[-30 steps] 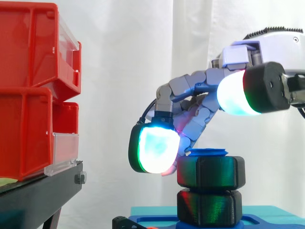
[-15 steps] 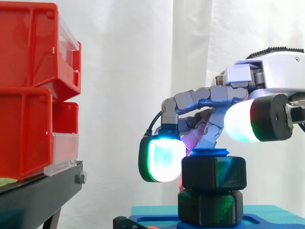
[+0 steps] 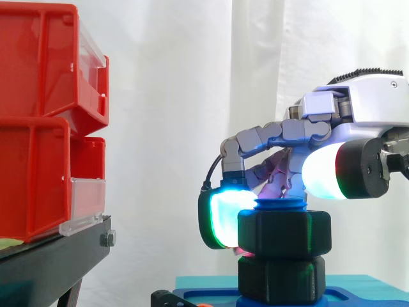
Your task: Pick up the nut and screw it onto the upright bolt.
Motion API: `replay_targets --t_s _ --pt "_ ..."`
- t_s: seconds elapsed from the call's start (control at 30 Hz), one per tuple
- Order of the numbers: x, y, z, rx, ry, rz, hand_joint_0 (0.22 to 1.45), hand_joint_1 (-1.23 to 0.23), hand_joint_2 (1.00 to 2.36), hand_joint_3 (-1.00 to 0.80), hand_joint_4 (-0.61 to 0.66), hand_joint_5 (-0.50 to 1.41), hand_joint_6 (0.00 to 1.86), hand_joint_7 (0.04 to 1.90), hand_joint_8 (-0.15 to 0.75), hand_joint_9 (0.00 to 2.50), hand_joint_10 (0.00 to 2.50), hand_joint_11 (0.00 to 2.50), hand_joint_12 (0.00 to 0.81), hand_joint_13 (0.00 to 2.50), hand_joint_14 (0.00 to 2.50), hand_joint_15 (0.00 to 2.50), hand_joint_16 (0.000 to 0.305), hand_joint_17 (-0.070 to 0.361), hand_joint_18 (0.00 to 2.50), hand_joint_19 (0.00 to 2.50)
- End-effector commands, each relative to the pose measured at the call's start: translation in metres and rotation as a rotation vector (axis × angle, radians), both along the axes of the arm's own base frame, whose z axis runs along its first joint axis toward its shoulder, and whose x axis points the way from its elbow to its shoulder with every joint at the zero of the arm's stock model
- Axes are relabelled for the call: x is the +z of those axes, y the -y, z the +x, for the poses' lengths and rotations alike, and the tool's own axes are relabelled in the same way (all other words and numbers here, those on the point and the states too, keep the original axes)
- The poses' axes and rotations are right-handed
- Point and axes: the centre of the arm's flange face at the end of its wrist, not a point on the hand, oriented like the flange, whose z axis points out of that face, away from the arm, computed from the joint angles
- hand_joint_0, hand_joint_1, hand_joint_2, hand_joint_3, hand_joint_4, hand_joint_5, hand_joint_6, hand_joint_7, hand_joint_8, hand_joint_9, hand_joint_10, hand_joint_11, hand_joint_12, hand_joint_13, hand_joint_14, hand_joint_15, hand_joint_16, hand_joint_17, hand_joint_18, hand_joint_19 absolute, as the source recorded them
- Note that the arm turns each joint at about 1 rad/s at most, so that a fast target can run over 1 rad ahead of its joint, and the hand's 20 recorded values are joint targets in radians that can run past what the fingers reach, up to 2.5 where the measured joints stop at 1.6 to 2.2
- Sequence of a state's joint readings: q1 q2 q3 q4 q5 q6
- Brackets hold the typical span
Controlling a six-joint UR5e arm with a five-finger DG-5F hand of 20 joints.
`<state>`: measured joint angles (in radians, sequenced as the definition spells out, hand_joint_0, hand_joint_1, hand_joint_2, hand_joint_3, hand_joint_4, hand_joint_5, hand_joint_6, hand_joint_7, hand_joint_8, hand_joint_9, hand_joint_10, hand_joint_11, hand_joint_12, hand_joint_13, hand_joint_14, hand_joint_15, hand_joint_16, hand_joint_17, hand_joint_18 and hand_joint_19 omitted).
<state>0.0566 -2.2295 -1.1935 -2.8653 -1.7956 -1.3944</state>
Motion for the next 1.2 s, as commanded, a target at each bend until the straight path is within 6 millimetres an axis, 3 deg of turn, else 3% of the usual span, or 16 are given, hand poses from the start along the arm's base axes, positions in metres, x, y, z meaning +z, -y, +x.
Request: replay_targets --t_s 0.0,0.43,0.6,0.73,0.93,1.07,1.17 --pt "-0.001 0.007 -0.001 0.001 0.000 0.002 0.55 -0.31 1.00 -0.50 0.05 0.06 0.64 1.37 0.259 1.41 0.00 0.00 0.158 0.99 0.00 0.00 0.006 0.014 0.55 0.00" --pt "0.001 0.026 -0.004 0.009 0.003 0.002 0.54 -0.31 1.00 -0.50 0.06 0.07 0.64 1.36 0.251 1.57 0.00 0.00 0.137 1.11 0.00 0.00 0.004 0.009 0.70 0.00" --pt "0.022 0.028 0.002 0.025 0.034 0.000 0.53 -0.29 1.00 -0.50 0.07 0.07 0.58 1.49 0.276 1.54 0.00 0.00 0.150 1.08 0.00 0.00 0.007 0.016 0.65 0.00" --pt "0.041 0.030 0.006 0.028 0.038 -0.001 0.52 -0.27 1.00 -0.50 0.16 0.05 0.50 1.59 0.283 1.47 0.00 0.00 0.179 1.02 0.00 0.00 0.011 0.026 0.59 0.00" --pt "0.069 0.032 0.010 0.027 0.043 -0.009 0.51 -0.26 1.00 -0.50 0.23 -0.03 0.50 1.20 0.293 1.32 0.00 0.00 0.206 0.94 0.00 0.00 0.018 0.040 0.54 0.00" --pt "0.075 0.030 0.011 0.028 0.051 -0.010 0.51 -0.24 1.00 -0.50 0.25 -0.08 0.50 0.94 0.275 1.23 0.00 0.00 0.220 0.88 0.00 0.00 0.022 0.050 0.52 0.00" --pt "0.073 0.025 0.012 0.031 0.048 -0.010 0.50 -0.22 1.00 -0.50 0.19 -0.12 0.50 0.75 0.260 1.10 0.00 0.00 0.231 0.81 0.00 0.00 0.026 0.058 0.46 0.00"
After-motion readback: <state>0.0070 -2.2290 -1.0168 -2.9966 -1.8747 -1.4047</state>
